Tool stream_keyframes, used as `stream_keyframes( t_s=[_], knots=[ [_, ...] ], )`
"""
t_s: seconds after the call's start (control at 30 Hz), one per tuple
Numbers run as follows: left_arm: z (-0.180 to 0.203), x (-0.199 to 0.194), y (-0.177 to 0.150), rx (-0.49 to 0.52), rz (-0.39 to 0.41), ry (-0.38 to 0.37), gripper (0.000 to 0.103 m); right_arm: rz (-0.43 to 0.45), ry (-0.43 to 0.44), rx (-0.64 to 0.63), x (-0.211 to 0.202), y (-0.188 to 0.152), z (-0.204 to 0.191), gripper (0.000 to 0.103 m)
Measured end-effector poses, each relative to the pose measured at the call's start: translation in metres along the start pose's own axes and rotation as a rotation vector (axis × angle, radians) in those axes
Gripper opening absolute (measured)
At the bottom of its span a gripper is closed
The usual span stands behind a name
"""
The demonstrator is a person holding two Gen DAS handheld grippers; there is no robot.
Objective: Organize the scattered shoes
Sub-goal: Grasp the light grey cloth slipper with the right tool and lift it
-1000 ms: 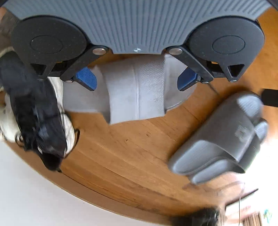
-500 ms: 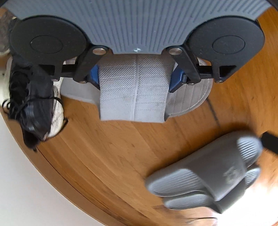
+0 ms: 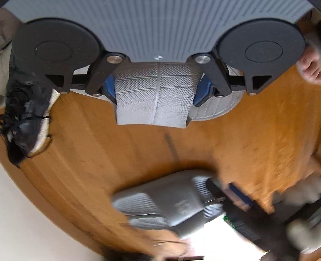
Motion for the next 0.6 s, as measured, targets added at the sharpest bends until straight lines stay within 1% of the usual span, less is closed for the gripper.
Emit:
stream_keyframes(
  t_s=[0.1, 0.2, 0.27, 0.37, 0.4, 0.5, 0.53, 0.6],
  knots=[
    [0.010, 0.014, 0.002, -0.011, 0.002, 0.010, 0.088, 0.001, 0.065, -0.001, -0.006, 0.001, -0.019, 0.076],
    [0.011, 0.013, -0.003, -0.024, 0.001, 0.021, 0.088, 0.011, 0.088, -0.047, -0.010, 0.003, -0.038, 0.076],
    [0.018, 0.013, -0.013, -0.020, -0.002, 0.025, 0.088, 0.017, 0.100, -0.093, -0.010, 0.005, -0.049, 0.076],
    [0.034, 0.011, -0.023, -0.006, -0.001, 0.027, 0.088, 0.033, 0.072, -0.199, -0.005, 0.006, -0.058, 0.076],
    [0.041, 0.010, -0.026, 0.000, 0.000, 0.026, 0.088, 0.038, 0.050, -0.234, -0.002, 0.007, -0.057, 0.076],
    [0.058, 0.005, -0.035, 0.000, 0.001, 0.021, 0.088, 0.030, 0.024, -0.308, 0.009, 0.013, -0.047, 0.076],
    [0.066, 0.003, -0.040, 0.001, 0.001, 0.021, 0.088, 0.028, 0.024, -0.311, 0.010, 0.014, -0.045, 0.076],
    [0.068, 0.001, -0.041, 0.007, 0.003, 0.022, 0.088, 0.023, 0.027, -0.326, 0.018, 0.024, -0.034, 0.076]
  ],
)
Point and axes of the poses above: each gripper's, at about its wrist camera, not at the fingertips, and x roughly the way its jaws point, z to its right, y to its top, the point moved 8 cm from there along x, roughly the way its jaws point, and after that the axes turned 1 degree about x, right-handed, at the moved point
